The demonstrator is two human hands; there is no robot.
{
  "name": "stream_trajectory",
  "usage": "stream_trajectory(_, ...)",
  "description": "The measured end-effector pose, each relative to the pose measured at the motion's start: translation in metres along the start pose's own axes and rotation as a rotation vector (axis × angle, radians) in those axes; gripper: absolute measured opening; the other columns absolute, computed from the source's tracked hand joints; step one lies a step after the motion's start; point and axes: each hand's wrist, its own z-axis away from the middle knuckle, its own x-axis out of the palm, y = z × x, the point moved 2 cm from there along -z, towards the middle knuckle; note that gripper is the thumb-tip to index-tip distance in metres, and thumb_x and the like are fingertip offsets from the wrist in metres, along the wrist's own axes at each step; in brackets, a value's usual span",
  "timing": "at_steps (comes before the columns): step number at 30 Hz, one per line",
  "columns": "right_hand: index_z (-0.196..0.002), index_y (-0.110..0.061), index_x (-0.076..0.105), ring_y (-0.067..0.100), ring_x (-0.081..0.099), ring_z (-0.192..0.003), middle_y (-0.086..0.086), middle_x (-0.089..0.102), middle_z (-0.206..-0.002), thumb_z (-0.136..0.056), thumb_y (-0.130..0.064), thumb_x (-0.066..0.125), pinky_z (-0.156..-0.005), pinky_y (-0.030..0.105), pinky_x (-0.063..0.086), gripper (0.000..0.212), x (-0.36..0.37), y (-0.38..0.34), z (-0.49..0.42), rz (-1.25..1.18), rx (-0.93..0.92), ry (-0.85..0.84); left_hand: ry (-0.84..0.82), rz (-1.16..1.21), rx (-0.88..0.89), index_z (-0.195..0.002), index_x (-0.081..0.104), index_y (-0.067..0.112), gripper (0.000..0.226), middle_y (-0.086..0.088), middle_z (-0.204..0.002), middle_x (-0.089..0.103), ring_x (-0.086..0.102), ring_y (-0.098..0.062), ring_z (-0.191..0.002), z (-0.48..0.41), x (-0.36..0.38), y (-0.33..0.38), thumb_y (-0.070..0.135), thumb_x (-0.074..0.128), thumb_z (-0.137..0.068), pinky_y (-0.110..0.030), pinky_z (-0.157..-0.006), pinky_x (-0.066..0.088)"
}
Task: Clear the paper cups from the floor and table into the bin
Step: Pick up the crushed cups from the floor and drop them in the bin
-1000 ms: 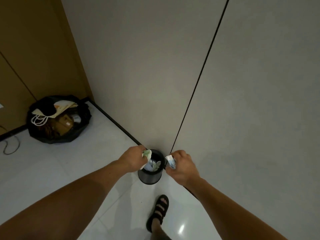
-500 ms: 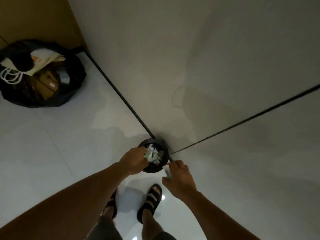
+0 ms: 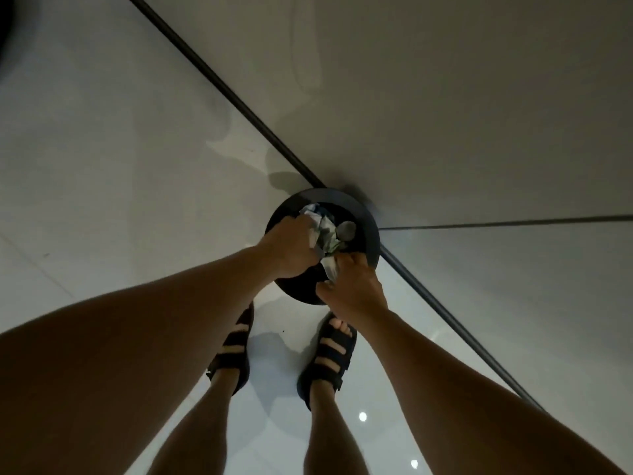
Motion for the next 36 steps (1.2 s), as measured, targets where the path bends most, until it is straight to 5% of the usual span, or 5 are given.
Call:
stream_trajectory(11, -0.143, -0.029, 0.033, 0.028, 0.043, -0.128, 0.002, 0.039, -0.143, -0.085, -0.04, 0.061, -0.1, 0.041, 0.043, 0.065, -0.026, -0.016, 0.055, -0.11, 0.07, -0.001, 0.05, -0.048, -0.001, -0.124, 0.046, 0.013, 0.053, -0.014, -0.119, 0.048, 0.052, -0.036, -0.106, 0.055, -0.051, 0.0, 0.025, 0.065, -0.077, -0.039, -0.076, 0.046)
stream_trajectory(17, -0.145, -0.027, 0.03, 0.026, 0.036, -0.135, 0.002, 0.035, -0.148, -0.087, -0.045, 0.061, -0.103, 0.041, 0.04, 0.068, -0.099, -0.051, 0.12, -0.135, 0.085, 0.072, 0.085, -0.096, 0.143, -0.135, 0.041, 0.017, 0.06, -0.012, -0.132, 0.043, 0.042, -0.031, -0.122, 0.122, -0.117, 0.066, 0.031, 0.064, -0.082, -0.045, -0.098, 0.042)
stream_trajectory(25, -0.147, -0.024, 0.034, 0.024, 0.036, -0.135, 0.001, 0.035, -0.15, -0.085, -0.054, 0.064, -0.104, 0.035, 0.037, 0.076, -0.198, -0.093, 0.245, -0.249, 0.077, 0.324, 0.01, -0.444, 0.354, -0.146, 0.026, 0.021, 0.075, -0.005, -0.148, 0.029, 0.026, -0.029, -0.136, 0.239, -0.177, 0.143, 0.039, 0.063, -0.084, -0.048, -0.105, 0.037)
stream_trajectory(36, -0.152, -0.028, 0.025, 0.022, 0.02, -0.145, 0.0, 0.021, -0.158, -0.087, -0.059, 0.058, -0.113, 0.043, 0.033, 0.08, -0.194, -0.032, 0.467, -0.424, 0.425, 0.561, -0.147, -0.793, 0.658, -0.149, 0.019, 0.025, 0.079, -0.001, -0.156, 0.016, 0.013, -0.024, -0.142, 0.37, -0.124, 0.269, 0.051, 0.054, -0.083, -0.045, -0.112, 0.028)
